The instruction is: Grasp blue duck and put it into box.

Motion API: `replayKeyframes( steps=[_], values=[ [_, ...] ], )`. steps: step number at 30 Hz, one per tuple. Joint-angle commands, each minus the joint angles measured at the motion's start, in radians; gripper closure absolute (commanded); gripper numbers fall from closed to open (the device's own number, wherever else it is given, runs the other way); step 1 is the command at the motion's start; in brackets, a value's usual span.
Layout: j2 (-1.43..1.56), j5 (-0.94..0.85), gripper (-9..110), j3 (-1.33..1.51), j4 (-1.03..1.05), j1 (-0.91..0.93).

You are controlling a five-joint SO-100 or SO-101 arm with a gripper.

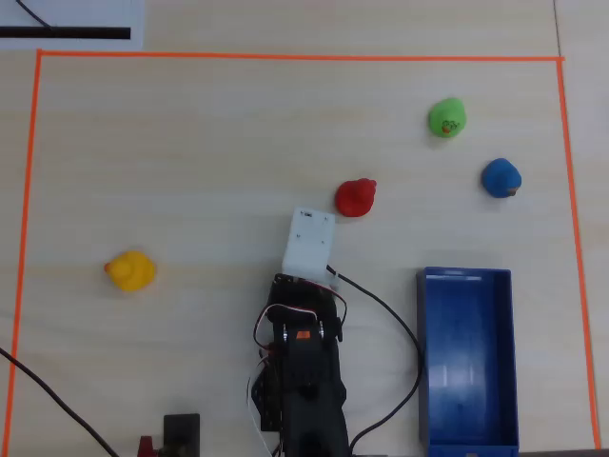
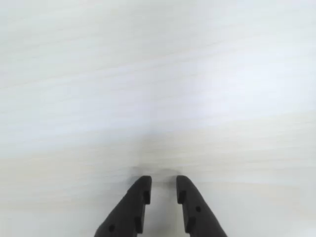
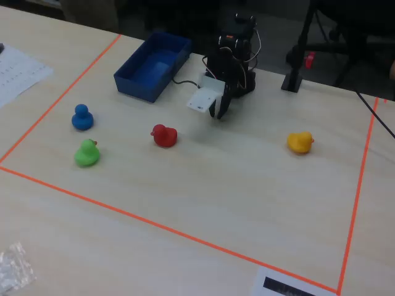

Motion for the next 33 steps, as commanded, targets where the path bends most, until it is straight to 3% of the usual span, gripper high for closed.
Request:
replayKeyframes(
  steps=[1, 19, 27, 30, 33],
  values=[
    [-0.005, -0.005, 97, -0.003, 0.021, 0.003],
    [-0.028, -0.023, 95, -0.023, -0.043, 0.06],
    [-0.667, 0.035, 86, -0.617, -0.497, 0.453],
    [-0.885, 0.037, 72, -0.865, -0.591, 0.597],
    [-1.068, 0.04, 66, -1.081, -0.657, 0.729]
  ],
)
